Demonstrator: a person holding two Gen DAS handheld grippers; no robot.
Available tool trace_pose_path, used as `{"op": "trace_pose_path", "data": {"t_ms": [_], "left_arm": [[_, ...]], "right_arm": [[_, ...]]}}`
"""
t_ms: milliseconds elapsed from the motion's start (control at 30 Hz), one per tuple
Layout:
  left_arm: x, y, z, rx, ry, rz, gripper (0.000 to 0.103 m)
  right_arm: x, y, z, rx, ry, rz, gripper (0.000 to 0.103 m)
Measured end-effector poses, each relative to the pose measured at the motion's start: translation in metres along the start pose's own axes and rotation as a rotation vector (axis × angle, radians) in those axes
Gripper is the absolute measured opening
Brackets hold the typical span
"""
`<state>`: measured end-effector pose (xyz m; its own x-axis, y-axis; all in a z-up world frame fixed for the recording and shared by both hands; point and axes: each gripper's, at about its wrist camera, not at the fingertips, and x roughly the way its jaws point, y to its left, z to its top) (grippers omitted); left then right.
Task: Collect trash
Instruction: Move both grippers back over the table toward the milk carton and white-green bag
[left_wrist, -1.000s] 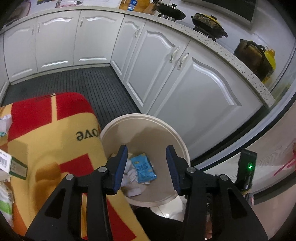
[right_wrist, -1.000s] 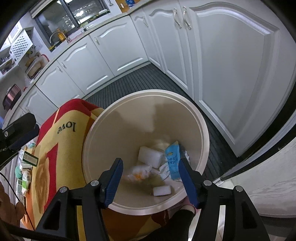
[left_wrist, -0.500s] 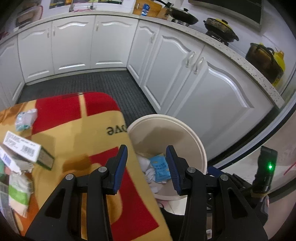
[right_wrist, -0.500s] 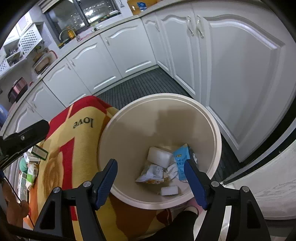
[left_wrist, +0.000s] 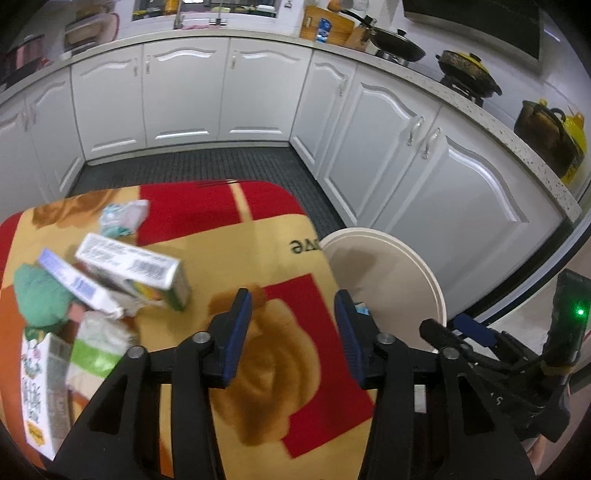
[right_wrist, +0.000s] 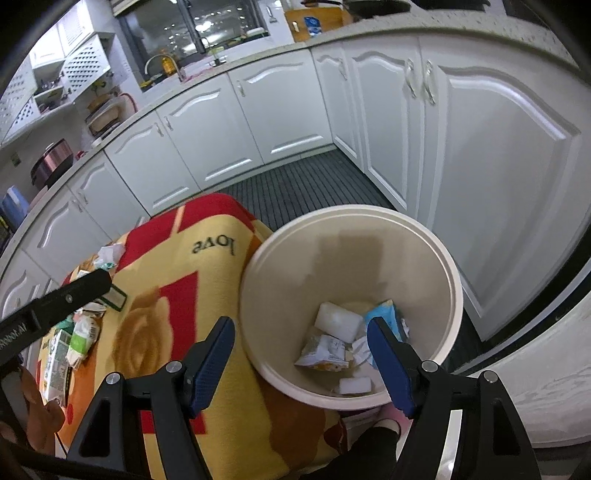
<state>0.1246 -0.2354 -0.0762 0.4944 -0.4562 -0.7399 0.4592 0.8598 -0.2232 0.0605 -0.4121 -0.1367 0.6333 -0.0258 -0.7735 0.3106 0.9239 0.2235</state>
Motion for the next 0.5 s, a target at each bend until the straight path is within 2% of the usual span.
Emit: {"op": "trace_pose_path", "data": {"t_ms": [233, 500], "left_arm": [[-0.029, 0.025, -0.007, -0.016, -0.057, 0.040, 0.055], [-0.063, 0.055, -0.017, -0.004, -0.109, 0.113, 0.056]], "right_arm": [[-0.007, 0.028, -0.002, -0.046, -0.022, 0.012, 0.073], [-0.017, 0.064, -0.001, -0.114, -0.057, 0.027, 0.076]]}}
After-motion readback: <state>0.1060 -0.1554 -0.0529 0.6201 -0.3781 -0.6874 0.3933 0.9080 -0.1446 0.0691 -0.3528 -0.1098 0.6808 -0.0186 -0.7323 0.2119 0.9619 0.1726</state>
